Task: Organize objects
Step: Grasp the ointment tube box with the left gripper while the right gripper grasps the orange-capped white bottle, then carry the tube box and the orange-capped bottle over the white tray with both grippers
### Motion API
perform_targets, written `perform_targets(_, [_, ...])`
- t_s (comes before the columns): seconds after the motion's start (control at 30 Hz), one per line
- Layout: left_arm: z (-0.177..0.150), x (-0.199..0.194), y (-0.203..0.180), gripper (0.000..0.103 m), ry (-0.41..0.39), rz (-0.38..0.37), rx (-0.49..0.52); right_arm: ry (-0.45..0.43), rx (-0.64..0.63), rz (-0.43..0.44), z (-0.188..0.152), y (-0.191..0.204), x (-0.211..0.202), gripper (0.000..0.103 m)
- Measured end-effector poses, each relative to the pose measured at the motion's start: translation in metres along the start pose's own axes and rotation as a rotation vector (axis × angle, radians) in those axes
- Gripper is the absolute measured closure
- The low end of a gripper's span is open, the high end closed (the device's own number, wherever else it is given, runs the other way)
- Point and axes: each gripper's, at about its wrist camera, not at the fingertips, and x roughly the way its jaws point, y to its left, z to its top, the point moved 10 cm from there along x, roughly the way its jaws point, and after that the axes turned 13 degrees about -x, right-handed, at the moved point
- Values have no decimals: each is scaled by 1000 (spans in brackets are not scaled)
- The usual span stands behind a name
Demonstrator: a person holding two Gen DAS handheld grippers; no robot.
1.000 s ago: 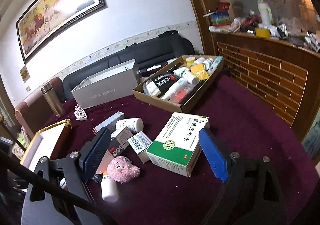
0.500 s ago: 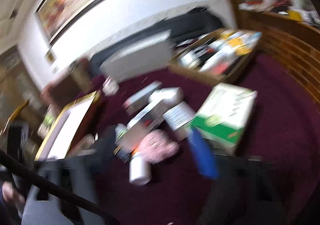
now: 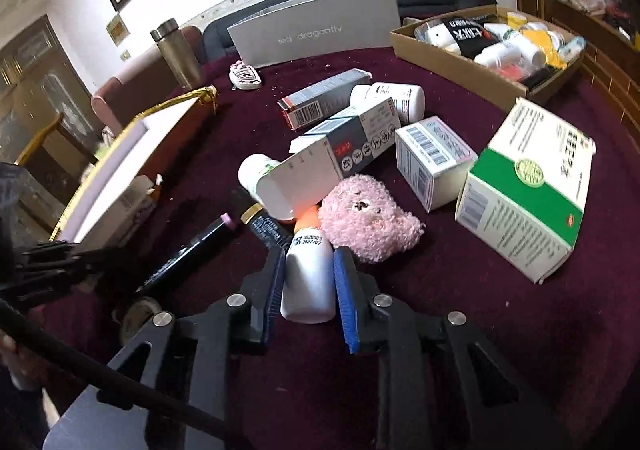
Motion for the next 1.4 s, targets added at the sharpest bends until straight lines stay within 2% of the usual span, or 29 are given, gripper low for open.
perform_targets(0.13, [4,-3,-2,87,-3,-25,-8,56,-19,-49,-3,-4,16,79])
perform_targets(0.23, [6,-3,-2,87,-8,-43,-16,52,-77,-99,0,-1,19,79])
perform_targets(0.43, [14,-19,5,87,-70,-62,-40,41,-47,-76,-3,-4,13,79])
perform_targets(0.63, [39,-49,37,87,-195,15,-63,-7,25,-91,-6,-10,-14,79])
perform_targets(0.73, [56,-52,68,87,-253,53,-120,-57,53,-96,-6,-9,-32,79])
perform_targets(0.8, [67,-48,92,87,-286,106,-150,-86,73,-76,-6,-3,-42,79])
perform_targets(0.9, [74,-31,117,87,-277,140,-166,-129,75,-36,3,12,-54,79])
perform_targets(1.03, [68,-7,137,87,-210,178,-176,-147,31,11,17,45,-60,78])
perform_targets(1.13, [68,-15,133,87,-230,186,-161,-135,-19,52,25,78,-54,78])
perform_targets(1.2, [61,-18,125,87,-212,209,-137,-121,-36,82,27,94,-48,78])
perform_targets(1.4, [16,-31,103,86,-172,178,-101,-82,-102,156,31,146,-30,78])
